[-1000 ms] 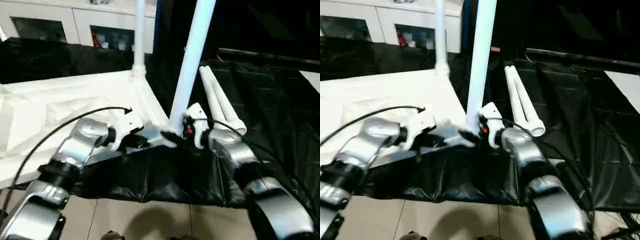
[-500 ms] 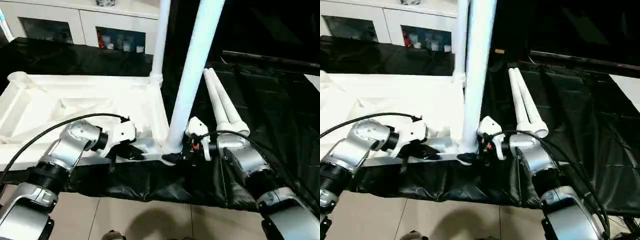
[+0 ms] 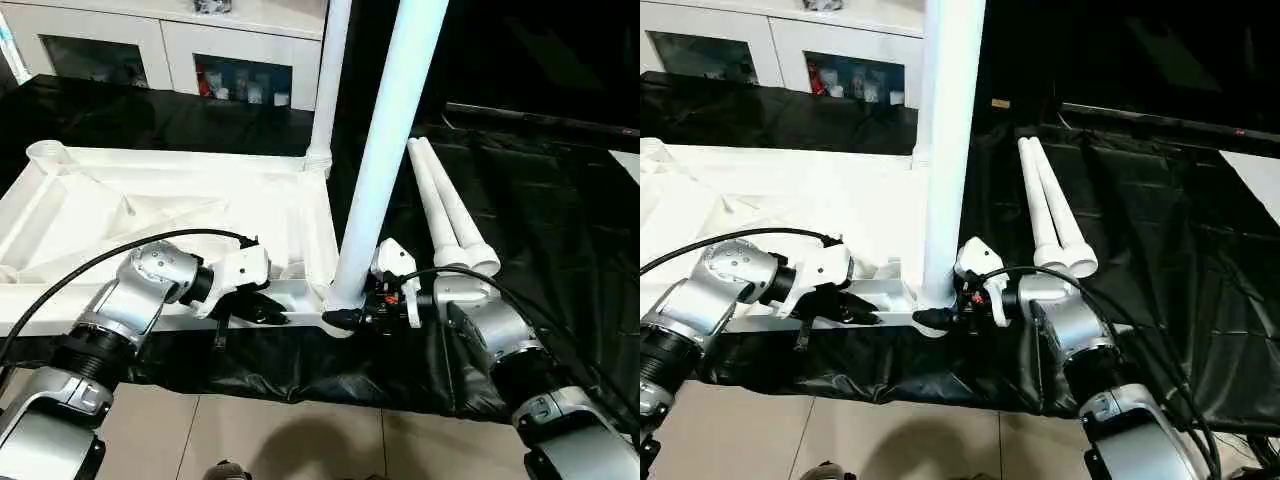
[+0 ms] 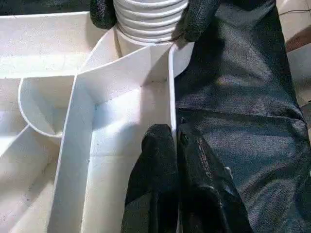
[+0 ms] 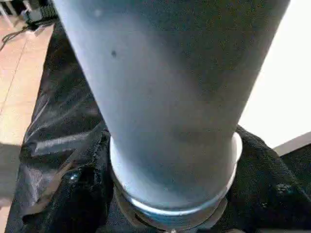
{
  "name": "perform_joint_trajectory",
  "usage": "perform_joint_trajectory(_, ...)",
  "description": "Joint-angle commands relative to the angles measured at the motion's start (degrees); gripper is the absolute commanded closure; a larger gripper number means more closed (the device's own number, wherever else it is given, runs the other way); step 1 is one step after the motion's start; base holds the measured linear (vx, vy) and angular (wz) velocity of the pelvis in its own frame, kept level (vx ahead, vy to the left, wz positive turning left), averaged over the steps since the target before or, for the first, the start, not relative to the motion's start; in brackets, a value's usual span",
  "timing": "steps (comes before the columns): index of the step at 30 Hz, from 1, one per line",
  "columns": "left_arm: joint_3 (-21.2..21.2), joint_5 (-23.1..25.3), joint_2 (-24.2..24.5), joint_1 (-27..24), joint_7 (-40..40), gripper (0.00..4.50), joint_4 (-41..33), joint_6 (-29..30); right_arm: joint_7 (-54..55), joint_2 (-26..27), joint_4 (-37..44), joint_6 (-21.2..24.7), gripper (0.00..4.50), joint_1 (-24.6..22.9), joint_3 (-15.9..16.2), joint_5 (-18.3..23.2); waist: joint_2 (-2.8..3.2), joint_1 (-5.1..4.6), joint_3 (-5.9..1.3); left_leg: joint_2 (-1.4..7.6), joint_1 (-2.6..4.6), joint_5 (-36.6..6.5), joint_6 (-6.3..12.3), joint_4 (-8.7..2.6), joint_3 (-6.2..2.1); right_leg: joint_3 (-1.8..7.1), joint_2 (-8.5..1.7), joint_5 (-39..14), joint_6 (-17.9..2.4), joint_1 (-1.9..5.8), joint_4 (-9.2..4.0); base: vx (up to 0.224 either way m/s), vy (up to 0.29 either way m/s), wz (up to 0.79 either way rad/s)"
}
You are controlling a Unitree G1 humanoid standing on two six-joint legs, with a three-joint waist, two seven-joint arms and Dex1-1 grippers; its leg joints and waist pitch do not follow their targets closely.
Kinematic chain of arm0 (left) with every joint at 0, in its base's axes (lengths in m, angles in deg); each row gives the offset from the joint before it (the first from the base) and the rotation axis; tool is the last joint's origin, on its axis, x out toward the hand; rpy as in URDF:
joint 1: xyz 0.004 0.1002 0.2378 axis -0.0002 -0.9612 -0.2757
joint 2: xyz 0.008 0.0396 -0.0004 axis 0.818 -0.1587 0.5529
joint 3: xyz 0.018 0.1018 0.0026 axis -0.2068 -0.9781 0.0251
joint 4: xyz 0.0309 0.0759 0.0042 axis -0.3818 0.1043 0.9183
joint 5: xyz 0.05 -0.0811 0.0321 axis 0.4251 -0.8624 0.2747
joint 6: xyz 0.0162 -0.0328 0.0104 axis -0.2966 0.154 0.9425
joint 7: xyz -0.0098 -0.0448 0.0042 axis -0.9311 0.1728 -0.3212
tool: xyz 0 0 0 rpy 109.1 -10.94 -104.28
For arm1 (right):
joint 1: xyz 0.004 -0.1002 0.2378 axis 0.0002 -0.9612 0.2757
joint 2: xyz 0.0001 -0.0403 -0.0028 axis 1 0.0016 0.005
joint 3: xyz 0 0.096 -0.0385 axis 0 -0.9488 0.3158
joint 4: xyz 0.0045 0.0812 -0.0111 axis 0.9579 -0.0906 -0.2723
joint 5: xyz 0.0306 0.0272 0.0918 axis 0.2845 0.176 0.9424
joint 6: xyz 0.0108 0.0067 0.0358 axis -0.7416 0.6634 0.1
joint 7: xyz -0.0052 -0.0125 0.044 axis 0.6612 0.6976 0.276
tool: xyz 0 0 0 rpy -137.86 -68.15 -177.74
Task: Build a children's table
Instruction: Insert table leg to table base
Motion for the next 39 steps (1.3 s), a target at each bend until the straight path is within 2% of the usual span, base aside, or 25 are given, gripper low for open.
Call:
perform_joint_trajectory(1, -0.99, -0.86, -1.59, -0.24, -0.39, 4.5, -0.92, -0.13, 3.24, 1.38, -2.52, 2.27, 1.7, -0.49, -1.31, 1.12, 1.4, -0.34, -3.68, 1.57, 1.42, -23.25, -1.7, -4.43, -0.85, 2.68, -4.9, -29.08, -7.71, 1.77, -5.59, 0.0, 0.0, 0.0)
perform_joint_trajectory(4, -0.5, -1.26, -1.56, -0.64, -0.12, 4.5, -1.57, 0.53, 4.61, 2.01, -3.71, 1.97, 1.72, -1.24, -1.73, 1.08, 1.28, -0.66, -3.6, 1.46, 1.62, -24.69, -1.88, -4.39, -1.12, 2.33, -5.06, -33.79, -5.97, 1.67, -6.21, 0.0, 0.0, 0.0)
perform_joint_trajectory(5, -0.46, -1.3, -1.56, -0.67, -0.09, 4.5, -1.61, 0.57, 4.68, 2.04, -3.81, 1.86, 1.72, -1.34, -1.69, 1.0, 1.53, -0.7, -3.56, 1.48, 1.75, -25.34, -1.94, -4.42, -1.17, 2.3, -5.02, -34.2, -5.84, 1.49, -6.39, 0.0, 0.0, 0.0)
perform_joint_trajectory(6, -0.3, -1.37, -1.55, -0.77, 0.09, 4.5, -1.76, 0.76, 5.13, 2.15, -4.4, 1.28, 1.72, -1.7, -1.53, 0.61, 1.44, -0.78, -3.55, 1.47, 1.74, -25.81, -1.98, -4.41, -1.25, 2.2, -5.05, -34.67, -5.7, 1.52, -6.43, 0.0, 0.0, 0.0)
perform_joint_trajectory(7, -0.13, -1.45, -1.47, -0.8, 0.14, 4.5, -1.85, 0.9, 5.74, 2.33, -5.0, 0.81, 1.72, -2.01, -1.52, 0.14, 1.88, -0.67, -3.5, 1.44, 1.79, -26.2, -2.08, -4.48, -1.35, 2.17, -5.07, -34.8, -5.72, 1.5, -6.45, 0.0, 0.0, 0.0)
perform_joint_trajectory(8, 0.03, -1.48, -1.43, -0.83, 0.31, 4.5, -1.91, 0.98, 6.24, 2.47, -5.49, 0.43, 1.73, -2.25, -1.57, -0.17, 1.66, -0.83, -3.41, 1.45, 1.93, -27.15, -2.11, -4.5, -1.37, 2.06, -4.98, -35.36, -5.53, 1.38, -6.63, 0.0, 0.0, 0.0)
perform_joint_trajectory(10, 0.27, -1.57, -1.24, -0.85, 0.37, 4.5, -2.0, 1.15, 7.1, 2.7, -6.03, -0.44, 1.73, -2.55, -1.75, -0.58, 1.78, -0.91, -3.41, 1.32, 2.12, -28.28, -2.18, -4.44, -1.47, 1.91, -5.08, -36.81, -5.05, 1.36, -6.94, 0.0, 0.0, 0.0)
perform_joint_trajectory(11, 0.33, -1.46, -1.04, -0.94, 0.5, 4.5, -2.01, 1.05, 7.43, 2.82, -5.82, -0.79, 1.73, -2.93, -1.93, -0.57, 2.09, -0.83, -3.44, 1.3, 2.13, -28.42, -2.27, -4.48, -1.59, 1.88, -5.1, -36.76, -5.06, 1.43, -6.85, 0.0, 0.0, 0.0)
perform_joint_trajectory(16, 0.52, -1.02, -0.92, -0.79, 1.15, 4.5, -1.52, 0.59, 8.12, 2.94, -5.65, -1.49, 1.73, -3.24, -2.16, -0.88, 2.15, -1.0, -3.46, 1.33, 2.3, -29.22, -2.08, -4.54, -1.55, 1.87, -4.9, -35.46, -5.67, 1.31, -6.89, 0.0, 0.0, 0.0)
perform_joint_trajectory(17, 0.89, -0.78, -0.94, -0.69, 1.99, 4.5, -1.08, 0.34, 8.8, 2.86, -5.31, -2.3, 1.73, -3.71, -2.23, -0.96, 2.43, -0.97, -3.43, 1.37, 2.42, -29.42, -2.13, -4.53, -1.52, 1.95, -4.89, -35.09, -5.92, 1.18, -6.87, 0.0, 0.0, 0.0)
perform_joint_trajectory(20, 1.42, -0.85, -1.17, -0.67, 2.79, 4.5, -0.81, 0.49, 10.37, 2.99, -5.65, -3.42, 1.73, -4.13, -3.18, -0.59, 2.27, -0.97, -3.44, 1.35, 2.43, -29.75, -2.1, -4.54, -1.51, 1.89, -4.84, -35.01, -5.9, 1.19, -6.88, 0.0, 0.0, 0.0)
perform_joint_trajectory(24, 1.86, -0.94, -1.37, -0.87, 3.64, 4.5, -0.8, 0.61, 12.21, 3.11, -7.24, -5.41, 1.73, -4.55, -4.55, -0.2, 2.32, -1.03, -3.4, 1.31, 2.4, -29.88, -2.05, -4.53, -1.55, 1.78, -4.92, -35.78, -5.64, 1.19, -7.04, 0.0, 0.0, 0.0)
perform_joint_trajectory(25, 2.03, -1.05, -1.45, -0.98, 3.93, 4.5, -0.86, 0.63, 12.47, 3.27, -7.59, -5.62, 1.73, -4.77, -5.05, 0.2, 2.54, -0.98, -3.43, 1.31, 2.41, -30.0, -2.09, -4.52, -1.58, 1.82, -4.97, -35.7, -5.71, 1.18, -7.01, 0.0, 0.0, 0.0)
perform_joint_trajectory(29, 2.52, -1.33, -1.56, -1.12, 4.61, 4.5, -0.96, 1.15, 13.38, 3.48, -8.1, -6.79, 1.73, -5.88, -5.21, 0.09, 2.56, -1.08, -3.41, 1.44, 2.33, -30.33, -1.86, -4.76, -1.64, 1.74, -4.92, -34.54, -6.11, 1.32, -7.02, 0.0, 0.0, 0.0)
perform_joint_trajectory(30, 2.52, -1.39, -1.49, -1.12, 4.62, 4.5, -0.97, 1.2, 13.65, 3.52, -8.42, -7.09, 1.73, -5.91, -5.15, -0.02, 3.15, -1.0, -3.41, 1.48, 2.31, -30.99, -2.07, -4.9, -1.74, 1.71, -4.89, -33.95, -6.27, 1.4, -6.94, 0.0, 0.0, 0.0)
perform_joint_trajectory(31, 2.52, -1.39, -1.49, -1.12, 4.62, 4.5, -0.97, 1.2, 13.65, 3.52, -8.42, -7.09, 1.73, -5.91, -5.15, -0.02, 2.94, -1.08, -3.42, 1.53, 2.34, -31.23, -2.05, -4.92, -1.68, 1.7, -4.88, -33.7, -6.35, 1.36, -7.0, 0.0, 0.0, 0.0)
perform_joint_trajectory(33, 2.33, -1.47, -1.34, -1.21, 4.7, 4.5, -0.92, 1.24, 14.51, 3.93, -9.17, -7.72, 1.73, -5.66, -5.14, -0.25, 3.26, -1.16, -3.41, 1.53, 2.32, -31.68, -2.01, -5.01, -1.73, 1.59, -4.93, -32.91, -6.87, 1.49, -6.91, 0.0, 0.0, 0.0)
perform_joint_trajectory(36, 2.27, -1.27, -1.73, -1.39, 5.8, 4.5, -0.57, 1.24, 16.22, 4.65, -10.09, -8.55, 1.73, -5.21, -5.5, -0.3, 3.18, -1.39, -3.26, 1.31, 2.65, -32.16, -1.77, -4.75, -1.63, 1.36, -5.02, -35.6, -6.11, 1.22, -7.45, 0.0, 0.0, 0.0)
perform_joint_trajectory(37, 2.27, -1.27, -1.73, -1.39, 5.8, 4.5, -0.57, 1.24, 16.22, 4.65, -10.09, -8.55, 1.73, -5.21, -5.5, -0.3, 2.95, -1.48, -3.24, 1.29, 2.74, -32.11, -1.67, -4.65, -1.58, 1.28, -5.05, -36.36, -5.86, 1.11, -7.59, 0.0, 0.0, 0.0)
perform_joint_trajectory(38, 2.73, -0.94, -2.73, -1.36, 7.81, 4.5, -0.28, 2.1, 19.25, 5.46, -11.27, -9.15, 1.73, -4.77, -6.56, -0.36, 2.97, -1.58, -3.18, 1.25, 2.82, -32.09, -1.59, -4.55, -1.63, 1.03, -5.17, -37.61, -5.41, 1.08, -7.81, 0.0, 0.0, 0.0)
perform_joint_trajectory(39, 3.2, -0.55, -3.94, -1.15, 10.27, 4.5, 0.13, 3.18, 22.97, 6.33, -12.63, -9.76, 1.73, -4.25, -7.77, -0.37, 2.54, -1.95, -3.02, 1.25, 2.91, -32.58, -1.68, -4.44, -1.65, 0.48, -5.2, -39.07, -4.76, 0.93, -8.19, 0.0, 0.0, 0.0)
